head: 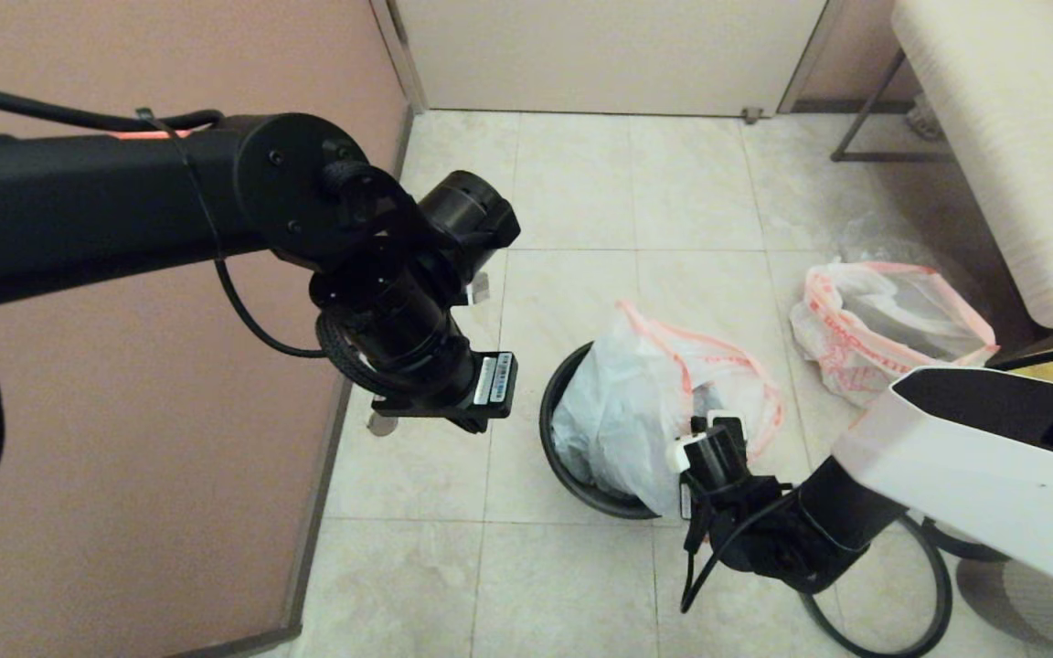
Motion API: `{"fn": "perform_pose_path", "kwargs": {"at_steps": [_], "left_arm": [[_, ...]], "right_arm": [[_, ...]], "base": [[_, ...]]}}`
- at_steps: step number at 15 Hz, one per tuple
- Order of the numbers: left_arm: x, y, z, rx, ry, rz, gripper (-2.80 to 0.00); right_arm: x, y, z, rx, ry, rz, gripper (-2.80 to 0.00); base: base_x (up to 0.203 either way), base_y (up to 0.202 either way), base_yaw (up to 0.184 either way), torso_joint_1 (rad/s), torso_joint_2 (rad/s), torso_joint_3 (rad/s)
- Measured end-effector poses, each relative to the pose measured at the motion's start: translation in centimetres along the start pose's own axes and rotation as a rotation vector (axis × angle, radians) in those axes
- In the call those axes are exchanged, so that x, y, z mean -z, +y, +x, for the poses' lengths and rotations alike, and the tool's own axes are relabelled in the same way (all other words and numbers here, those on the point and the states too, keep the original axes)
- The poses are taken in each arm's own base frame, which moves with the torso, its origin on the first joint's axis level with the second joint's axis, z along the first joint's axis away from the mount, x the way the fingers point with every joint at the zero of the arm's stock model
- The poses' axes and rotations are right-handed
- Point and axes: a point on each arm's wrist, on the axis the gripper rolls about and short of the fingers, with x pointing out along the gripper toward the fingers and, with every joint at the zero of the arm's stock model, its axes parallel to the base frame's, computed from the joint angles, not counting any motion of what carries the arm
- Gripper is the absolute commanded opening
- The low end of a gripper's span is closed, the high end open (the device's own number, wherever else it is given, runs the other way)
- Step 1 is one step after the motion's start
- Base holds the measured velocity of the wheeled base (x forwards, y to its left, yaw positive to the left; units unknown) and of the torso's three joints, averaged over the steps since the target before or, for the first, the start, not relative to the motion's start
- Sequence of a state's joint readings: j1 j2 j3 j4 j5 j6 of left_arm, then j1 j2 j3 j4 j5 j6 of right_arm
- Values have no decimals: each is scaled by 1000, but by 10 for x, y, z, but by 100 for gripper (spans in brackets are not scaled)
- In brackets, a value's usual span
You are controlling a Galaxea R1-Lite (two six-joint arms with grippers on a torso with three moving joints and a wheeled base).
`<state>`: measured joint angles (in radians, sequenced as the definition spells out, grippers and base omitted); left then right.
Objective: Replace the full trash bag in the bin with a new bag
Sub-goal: Put the new garbage bag on the trash can
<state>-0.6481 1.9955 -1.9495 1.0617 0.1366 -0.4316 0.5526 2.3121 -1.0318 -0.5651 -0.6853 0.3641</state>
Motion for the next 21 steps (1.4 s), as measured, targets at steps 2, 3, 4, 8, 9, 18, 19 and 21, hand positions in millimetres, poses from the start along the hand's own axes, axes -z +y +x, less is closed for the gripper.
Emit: {"fn": "perform_pose_path", "kwargs": {"at_steps": [2,3,4,8,9,18,19,21], "left_arm": [[-3,6,-1,-40,-25,-57,-280],[-5,8,-1,-80,-53,-86,-280],[-8,10,0,-114,-93,-120,-280],[-24,6,0,-74,-240,-200,-280],[-29,5,0,-44,-282,-211,-280],[-54,-26,27,162,-434,-113,-280],[-56,-32,32,174,-452,-85,0],[-60,-43,45,185,-494,-10,0]], "right_arm": [[-12,11,-4,-60,-31,-32,-280],[-15,17,-9,-101,-44,-39,-280],[-18,21,-13,-132,-58,-43,-280],[-22,41,-27,-246,-133,-82,-280],[-23,43,-27,-263,-138,-83,-280],[-11,50,-22,-316,-116,-128,-280],[-9,51,-20,-315,-114,-137,-280],[-5,55,-17,-315,-112,-155,-280]], "base": [[0,0,0,0,0,0],[0,0,0,0,0,0],[0,0,0,0,0,0],[0,0,0,0,0,0],[0,0,0,0,0,0],[0,0,0,0,0,0],[0,0,0,0,0,0],[0,0,0,0,0,0]]}}
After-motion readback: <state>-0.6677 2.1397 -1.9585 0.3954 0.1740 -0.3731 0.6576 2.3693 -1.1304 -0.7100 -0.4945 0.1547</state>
